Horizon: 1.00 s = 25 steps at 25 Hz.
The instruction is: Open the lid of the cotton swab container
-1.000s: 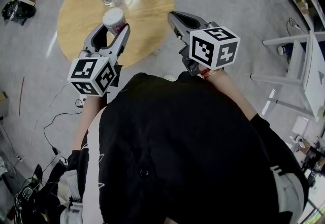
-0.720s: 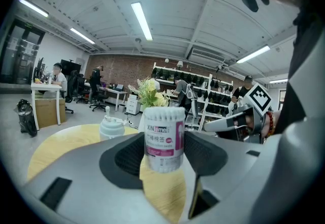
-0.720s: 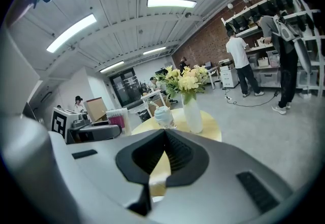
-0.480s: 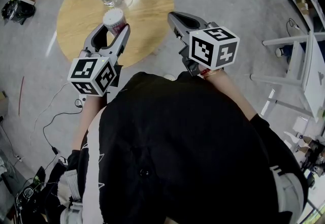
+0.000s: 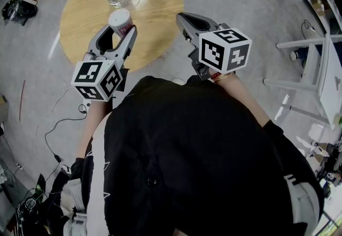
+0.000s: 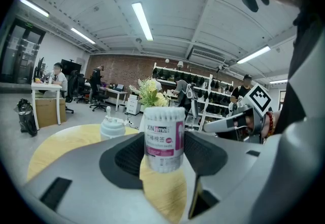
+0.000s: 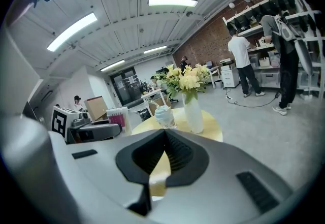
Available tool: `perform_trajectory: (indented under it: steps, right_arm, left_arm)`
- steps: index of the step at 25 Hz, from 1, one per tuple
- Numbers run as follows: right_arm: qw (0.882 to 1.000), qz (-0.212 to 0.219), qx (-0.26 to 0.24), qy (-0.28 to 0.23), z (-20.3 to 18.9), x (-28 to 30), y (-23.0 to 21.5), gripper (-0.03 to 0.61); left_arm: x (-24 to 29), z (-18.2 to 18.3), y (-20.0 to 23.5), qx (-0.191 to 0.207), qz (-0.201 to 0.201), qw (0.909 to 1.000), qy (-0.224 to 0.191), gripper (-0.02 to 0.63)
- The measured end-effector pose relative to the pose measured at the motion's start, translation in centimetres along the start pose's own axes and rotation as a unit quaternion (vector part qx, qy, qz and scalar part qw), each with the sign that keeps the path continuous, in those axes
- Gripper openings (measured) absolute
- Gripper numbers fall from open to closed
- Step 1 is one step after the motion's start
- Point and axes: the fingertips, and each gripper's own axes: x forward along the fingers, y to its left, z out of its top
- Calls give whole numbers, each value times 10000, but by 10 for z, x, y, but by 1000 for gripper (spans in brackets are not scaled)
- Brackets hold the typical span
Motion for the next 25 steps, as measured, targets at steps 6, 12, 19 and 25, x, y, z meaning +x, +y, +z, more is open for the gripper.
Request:
perform_trajectory:
  steps: [6,12,19,25]
  right_arm:
    - [10000,-3,-14,16,0,0,0,3]
    - [10000,-7,-30,39,-1,0,0,3]
    - [10000,13,-54,54,0,1,0,3]
    - [9999,35,-79,70,0,2,1,3]
  left_arm:
    - [0,1,0,1,0,10000,-11,255]
    - [-1,1,1,-4,18,10000,-30,255]
    - [-1,1,1,3,17,10000,-21,255]
    - [0,2,1,6,19,10000,-21,255]
